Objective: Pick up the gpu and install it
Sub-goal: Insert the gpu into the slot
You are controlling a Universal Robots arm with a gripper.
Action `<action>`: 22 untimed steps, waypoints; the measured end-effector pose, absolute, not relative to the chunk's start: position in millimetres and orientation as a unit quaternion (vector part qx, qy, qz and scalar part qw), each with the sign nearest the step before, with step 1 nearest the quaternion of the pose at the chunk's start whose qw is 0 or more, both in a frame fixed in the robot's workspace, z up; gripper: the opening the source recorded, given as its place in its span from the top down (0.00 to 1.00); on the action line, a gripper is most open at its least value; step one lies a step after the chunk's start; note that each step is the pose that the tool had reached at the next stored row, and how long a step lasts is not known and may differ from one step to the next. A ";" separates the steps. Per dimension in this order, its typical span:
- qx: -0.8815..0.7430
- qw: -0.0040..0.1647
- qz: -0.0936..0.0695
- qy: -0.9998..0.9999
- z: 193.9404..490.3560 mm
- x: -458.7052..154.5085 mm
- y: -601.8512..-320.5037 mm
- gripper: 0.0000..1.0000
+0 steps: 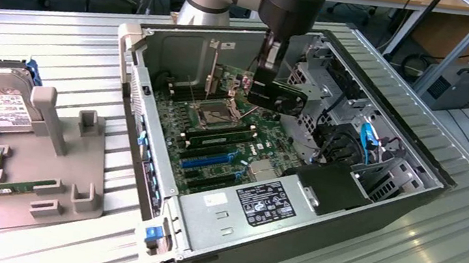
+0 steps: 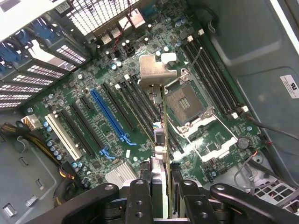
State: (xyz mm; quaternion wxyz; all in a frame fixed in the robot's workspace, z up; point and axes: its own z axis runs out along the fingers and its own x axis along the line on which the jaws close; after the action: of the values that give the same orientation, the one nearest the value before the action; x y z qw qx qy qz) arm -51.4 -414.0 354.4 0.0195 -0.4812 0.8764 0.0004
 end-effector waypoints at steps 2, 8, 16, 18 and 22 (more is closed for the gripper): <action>-0.482 0.020 0.000 0.876 354.4 -51.4 -414.0 0.72; -0.487 0.020 0.000 0.873 354.4 -51.4 -414.0 0.72; -0.492 0.020 0.001 0.870 354.3 -51.4 -414.0 0.72; -0.493 0.020 0.001 0.870 354.4 -51.4 -414.0 0.72; -0.496 0.020 0.001 0.868 354.3 -51.4 -414.0 0.72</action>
State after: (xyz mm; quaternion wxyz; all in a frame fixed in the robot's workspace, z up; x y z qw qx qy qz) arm -51.4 -414.0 354.3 0.0195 -0.4959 0.8682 0.0007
